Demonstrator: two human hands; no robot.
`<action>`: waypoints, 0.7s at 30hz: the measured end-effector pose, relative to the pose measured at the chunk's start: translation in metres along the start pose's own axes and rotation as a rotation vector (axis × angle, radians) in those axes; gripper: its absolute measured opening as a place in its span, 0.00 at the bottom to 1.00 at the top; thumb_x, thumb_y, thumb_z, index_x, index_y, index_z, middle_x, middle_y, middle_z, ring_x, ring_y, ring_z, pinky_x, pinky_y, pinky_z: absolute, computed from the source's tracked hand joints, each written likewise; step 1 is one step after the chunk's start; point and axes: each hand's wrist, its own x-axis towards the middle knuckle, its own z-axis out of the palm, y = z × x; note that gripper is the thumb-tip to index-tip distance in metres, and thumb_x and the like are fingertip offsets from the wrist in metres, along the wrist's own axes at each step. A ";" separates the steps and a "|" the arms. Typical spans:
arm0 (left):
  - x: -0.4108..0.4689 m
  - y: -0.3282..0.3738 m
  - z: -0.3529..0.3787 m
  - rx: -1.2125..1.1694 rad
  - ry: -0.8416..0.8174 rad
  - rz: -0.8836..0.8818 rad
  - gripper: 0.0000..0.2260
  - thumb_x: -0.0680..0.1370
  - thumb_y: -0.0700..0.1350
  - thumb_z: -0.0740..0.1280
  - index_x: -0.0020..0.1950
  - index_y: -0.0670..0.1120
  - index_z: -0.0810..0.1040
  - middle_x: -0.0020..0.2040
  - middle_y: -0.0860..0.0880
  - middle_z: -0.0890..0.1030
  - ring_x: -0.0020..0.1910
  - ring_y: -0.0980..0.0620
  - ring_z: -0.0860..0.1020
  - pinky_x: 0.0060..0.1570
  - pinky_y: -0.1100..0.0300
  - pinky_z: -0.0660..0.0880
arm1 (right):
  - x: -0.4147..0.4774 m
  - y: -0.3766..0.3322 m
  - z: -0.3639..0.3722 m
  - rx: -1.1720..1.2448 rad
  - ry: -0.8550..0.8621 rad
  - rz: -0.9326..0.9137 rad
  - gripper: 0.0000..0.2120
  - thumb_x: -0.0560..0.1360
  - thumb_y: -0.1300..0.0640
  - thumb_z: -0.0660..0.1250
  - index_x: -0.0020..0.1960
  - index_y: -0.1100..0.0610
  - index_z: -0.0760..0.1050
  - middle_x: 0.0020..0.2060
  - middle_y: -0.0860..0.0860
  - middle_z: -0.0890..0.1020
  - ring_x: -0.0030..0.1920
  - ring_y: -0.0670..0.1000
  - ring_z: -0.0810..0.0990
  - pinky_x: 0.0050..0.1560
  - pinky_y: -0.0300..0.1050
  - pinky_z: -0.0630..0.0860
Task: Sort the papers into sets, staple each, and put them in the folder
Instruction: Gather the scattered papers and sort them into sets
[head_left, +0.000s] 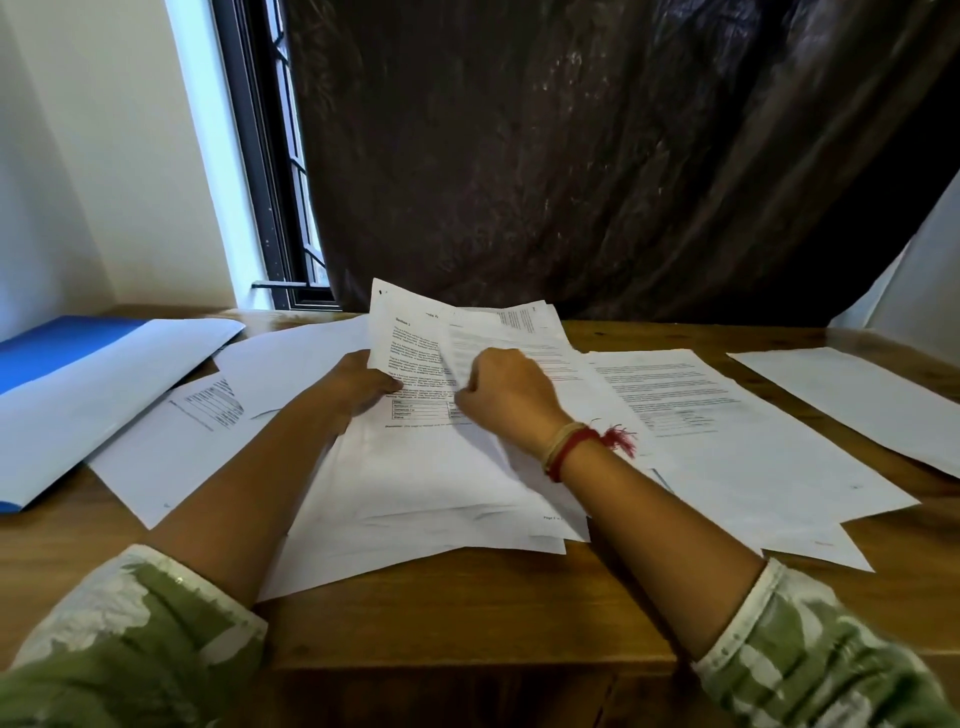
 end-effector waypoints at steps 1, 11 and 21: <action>0.000 -0.001 -0.001 0.002 0.001 -0.002 0.18 0.77 0.36 0.68 0.66 0.42 0.73 0.63 0.44 0.77 0.55 0.44 0.77 0.57 0.48 0.73 | -0.004 -0.007 0.007 0.014 -0.017 -0.038 0.06 0.74 0.56 0.66 0.40 0.56 0.71 0.38 0.52 0.74 0.42 0.56 0.76 0.38 0.43 0.65; -0.008 0.008 0.001 -0.162 0.048 -0.091 0.10 0.82 0.51 0.59 0.57 0.49 0.76 0.57 0.48 0.80 0.50 0.45 0.79 0.53 0.52 0.75 | -0.017 -0.028 0.045 -0.004 -0.103 -0.278 0.18 0.79 0.43 0.60 0.51 0.57 0.77 0.48 0.54 0.81 0.48 0.55 0.78 0.49 0.49 0.70; -0.002 0.000 0.004 0.001 0.020 0.060 0.19 0.75 0.38 0.71 0.65 0.44 0.75 0.64 0.46 0.76 0.63 0.43 0.74 0.66 0.42 0.69 | 0.024 0.069 -0.027 -0.164 0.044 0.296 0.19 0.74 0.45 0.69 0.59 0.54 0.74 0.58 0.54 0.78 0.59 0.58 0.76 0.57 0.51 0.72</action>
